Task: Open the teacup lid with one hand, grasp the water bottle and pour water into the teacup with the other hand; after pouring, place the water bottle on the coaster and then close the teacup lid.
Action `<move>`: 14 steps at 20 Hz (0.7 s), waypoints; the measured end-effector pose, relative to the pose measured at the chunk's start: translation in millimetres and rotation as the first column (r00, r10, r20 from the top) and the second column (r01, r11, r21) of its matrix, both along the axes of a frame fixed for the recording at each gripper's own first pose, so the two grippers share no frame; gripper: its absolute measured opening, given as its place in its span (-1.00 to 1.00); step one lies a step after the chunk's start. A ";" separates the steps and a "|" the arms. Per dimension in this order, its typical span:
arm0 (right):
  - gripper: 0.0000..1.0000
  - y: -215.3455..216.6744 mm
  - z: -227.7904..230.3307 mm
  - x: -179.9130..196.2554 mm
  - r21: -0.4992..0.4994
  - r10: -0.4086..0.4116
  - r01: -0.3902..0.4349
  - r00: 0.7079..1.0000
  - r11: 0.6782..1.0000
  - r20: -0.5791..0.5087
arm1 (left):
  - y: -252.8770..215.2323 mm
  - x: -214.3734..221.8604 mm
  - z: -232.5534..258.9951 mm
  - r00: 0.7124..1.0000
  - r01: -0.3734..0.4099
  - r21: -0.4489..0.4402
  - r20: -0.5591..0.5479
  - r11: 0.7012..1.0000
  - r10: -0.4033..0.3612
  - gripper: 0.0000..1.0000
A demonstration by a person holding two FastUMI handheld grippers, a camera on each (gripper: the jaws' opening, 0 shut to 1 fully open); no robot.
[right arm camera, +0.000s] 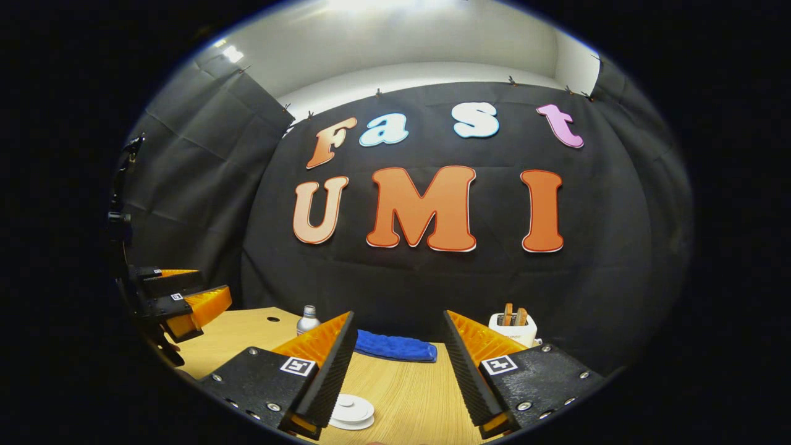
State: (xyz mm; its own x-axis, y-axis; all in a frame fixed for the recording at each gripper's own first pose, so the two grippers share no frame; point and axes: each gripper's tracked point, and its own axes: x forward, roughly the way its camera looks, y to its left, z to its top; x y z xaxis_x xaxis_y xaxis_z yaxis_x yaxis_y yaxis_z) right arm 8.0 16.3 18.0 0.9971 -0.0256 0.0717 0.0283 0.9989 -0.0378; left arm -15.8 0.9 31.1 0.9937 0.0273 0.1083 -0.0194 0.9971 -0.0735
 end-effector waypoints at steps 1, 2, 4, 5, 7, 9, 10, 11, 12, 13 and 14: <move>0.65 0.8 -3.1 -1.0 -0.001 0.000 0.000 1.000 1.000 -0.009 | -0.7 -0.9 -1.2 1.000 0.001 -0.003 -0.004 1.000 -0.001 1.00; 0.65 0.4 -5.6 -1.6 -0.004 0.000 0.000 1.000 1.000 -0.015 | -0.7 -1.2 -2.1 1.000 0.000 -0.009 -0.001 1.000 0.000 0.99; 0.66 -1.1 -3.7 -3.4 -0.011 -0.006 0.006 1.000 1.000 -0.010 | -1.8 -3.0 -2.9 1.000 0.001 -0.014 0.004 1.000 -0.001 0.99; 0.67 -1.0 -3.2 -3.4 -0.012 -0.007 0.007 1.000 1.000 -0.007 | -1.7 -5.1 -2.8 1.000 0.000 -0.014 0.005 1.000 0.000 0.99; 0.67 -1.9 -3.7 -4.5 -0.011 -0.009 0.008 1.000 1.000 -0.008 | -3.7 -5.0 -2.3 1.000 -0.001 -0.016 0.005 1.000 0.001 1.00; 0.67 -3.6 -2.4 -5.1 -0.009 -0.014 0.014 1.000 1.000 -0.004 | -4.3 -5.3 -4.9 1.000 0.001 -0.018 0.004 1.000 -0.001 0.89; 0.67 -3.2 -3.6 -4.2 -0.005 -0.013 0.013 1.000 1.000 -0.003 | -4.4 -3.4 -6.3 1.000 0.003 -0.016 0.004 1.000 -0.003 0.92; 0.67 -2.6 -5.8 -3.2 -0.001 -0.010 0.010 1.000 1.000 -0.010 | -6.1 -2.2 -7.6 1.000 0.004 -0.012 0.004 1.000 -0.004 0.94; 0.67 -3.0 -9.5 -2.1 0.000 -0.010 0.010 1.000 1.000 -0.019 | -4.3 -1.3 -10.2 1.000 -0.002 -0.008 -0.003 1.000 0.002 0.97; 0.67 -3.5 -12.0 -0.8 0.002 -0.014 0.014 1.000 1.000 -0.024 | -2.7 0.0 -12.0 1.000 -0.008 -0.006 -0.009 1.000 0.008 1.00; 0.67 -3.8 -13.2 -0.2 0.002 -0.014 0.014 1.000 1.000 -0.028 | -0.6 0.9 -12.6 1.000 -0.011 -0.007 -0.013 1.000 0.011 1.00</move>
State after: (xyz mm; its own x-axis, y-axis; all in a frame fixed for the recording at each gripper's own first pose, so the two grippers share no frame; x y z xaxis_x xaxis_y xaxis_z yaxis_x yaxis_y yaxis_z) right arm 7.8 12.5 4.7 0.9983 -0.0397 0.0438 0.0413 0.9985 -0.0369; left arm -15.0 0.3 18.4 0.9946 0.0393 0.0956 -0.0316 0.9962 -0.0807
